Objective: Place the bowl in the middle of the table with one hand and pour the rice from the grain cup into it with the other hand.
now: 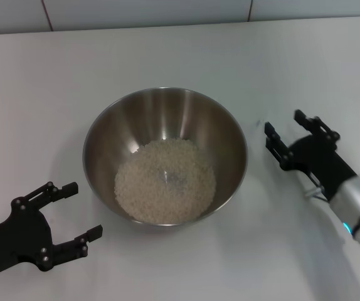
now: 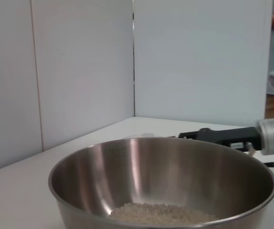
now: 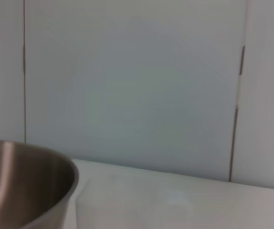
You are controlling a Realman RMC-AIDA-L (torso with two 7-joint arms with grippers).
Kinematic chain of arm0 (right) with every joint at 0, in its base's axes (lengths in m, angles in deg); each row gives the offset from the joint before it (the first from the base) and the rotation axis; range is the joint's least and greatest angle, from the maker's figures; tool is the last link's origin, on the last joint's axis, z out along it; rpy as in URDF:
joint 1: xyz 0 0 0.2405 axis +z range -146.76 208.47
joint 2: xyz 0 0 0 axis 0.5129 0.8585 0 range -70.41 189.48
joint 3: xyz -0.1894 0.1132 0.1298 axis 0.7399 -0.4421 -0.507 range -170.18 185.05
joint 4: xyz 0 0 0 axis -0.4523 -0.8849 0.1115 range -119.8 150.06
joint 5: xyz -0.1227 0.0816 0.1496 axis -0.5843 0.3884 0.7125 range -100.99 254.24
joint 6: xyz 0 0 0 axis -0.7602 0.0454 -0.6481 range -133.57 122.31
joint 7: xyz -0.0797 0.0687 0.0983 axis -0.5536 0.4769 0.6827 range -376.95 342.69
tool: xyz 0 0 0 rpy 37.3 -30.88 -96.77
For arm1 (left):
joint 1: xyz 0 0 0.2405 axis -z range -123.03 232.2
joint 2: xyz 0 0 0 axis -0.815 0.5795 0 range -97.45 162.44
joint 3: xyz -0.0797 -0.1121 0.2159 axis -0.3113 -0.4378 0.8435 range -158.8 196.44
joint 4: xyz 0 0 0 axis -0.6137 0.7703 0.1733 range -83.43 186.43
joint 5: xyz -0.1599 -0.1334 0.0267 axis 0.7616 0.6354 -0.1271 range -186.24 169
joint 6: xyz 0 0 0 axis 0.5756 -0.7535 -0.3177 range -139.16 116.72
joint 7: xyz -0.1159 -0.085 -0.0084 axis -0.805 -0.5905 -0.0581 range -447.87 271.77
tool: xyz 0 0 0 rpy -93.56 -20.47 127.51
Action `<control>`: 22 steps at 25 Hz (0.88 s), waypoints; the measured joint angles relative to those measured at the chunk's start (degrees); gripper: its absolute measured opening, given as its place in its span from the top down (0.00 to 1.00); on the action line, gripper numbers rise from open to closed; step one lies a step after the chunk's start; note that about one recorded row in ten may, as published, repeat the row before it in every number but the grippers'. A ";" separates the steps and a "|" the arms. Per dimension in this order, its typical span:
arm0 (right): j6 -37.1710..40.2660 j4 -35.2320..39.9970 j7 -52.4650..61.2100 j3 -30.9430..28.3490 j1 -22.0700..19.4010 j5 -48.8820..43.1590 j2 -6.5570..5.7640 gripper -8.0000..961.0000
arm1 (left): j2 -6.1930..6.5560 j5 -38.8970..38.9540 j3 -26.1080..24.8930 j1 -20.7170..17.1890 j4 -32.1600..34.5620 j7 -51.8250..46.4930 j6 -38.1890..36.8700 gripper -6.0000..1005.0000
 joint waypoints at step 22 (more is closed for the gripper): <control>34.89 30.04 29.78 9.83 -3.04 -25.84 -0.03 0.13 | 0.00 0.00 0.17 -0.75 0.00 0.27 -0.29 0.14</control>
